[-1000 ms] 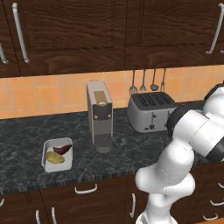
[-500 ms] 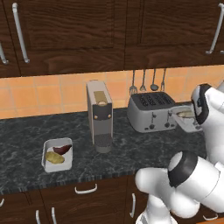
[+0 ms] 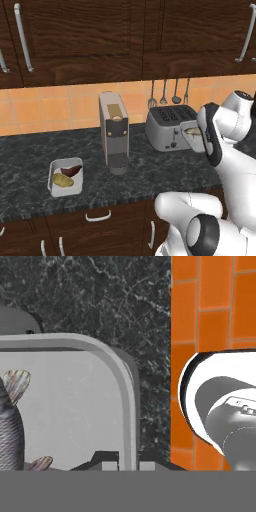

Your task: Take the meat container that has the fish and place it on the second highest rack of the freezer. Then take the vegetable container that has the potatos and place it on the highest rack of the freezer.

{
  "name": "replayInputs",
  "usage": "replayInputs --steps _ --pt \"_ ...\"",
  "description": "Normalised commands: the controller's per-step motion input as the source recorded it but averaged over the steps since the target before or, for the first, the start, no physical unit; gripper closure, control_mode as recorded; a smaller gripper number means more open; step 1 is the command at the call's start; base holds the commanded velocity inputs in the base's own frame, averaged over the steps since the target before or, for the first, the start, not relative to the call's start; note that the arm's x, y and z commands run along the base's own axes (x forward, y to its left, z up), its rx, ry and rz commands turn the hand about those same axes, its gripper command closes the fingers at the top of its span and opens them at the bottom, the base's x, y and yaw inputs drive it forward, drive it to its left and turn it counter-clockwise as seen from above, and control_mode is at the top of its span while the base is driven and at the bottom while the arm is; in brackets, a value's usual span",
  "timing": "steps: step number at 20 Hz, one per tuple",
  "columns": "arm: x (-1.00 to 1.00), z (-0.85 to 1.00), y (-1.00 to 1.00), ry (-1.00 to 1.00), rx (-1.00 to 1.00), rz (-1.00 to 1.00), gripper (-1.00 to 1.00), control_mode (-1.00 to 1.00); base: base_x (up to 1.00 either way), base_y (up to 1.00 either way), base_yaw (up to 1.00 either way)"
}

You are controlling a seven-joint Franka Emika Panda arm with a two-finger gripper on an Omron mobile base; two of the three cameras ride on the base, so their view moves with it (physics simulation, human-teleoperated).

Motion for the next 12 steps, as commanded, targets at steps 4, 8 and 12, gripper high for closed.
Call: replayInputs --steps 4,8,12 --pt "0.00 0.21 0.37 0.00 0.00 0.00 1.00 -1.00 0.00 0.00 0.00" --pt "0.06 0.21 0.69 -0.02 -0.01 0.02 1.00 -1.00 0.00 0.00 0.00" --pt "-0.21 0.09 0.70 -0.17 -0.11 0.00 1.00 -1.00 0.00 0.00 0.00"
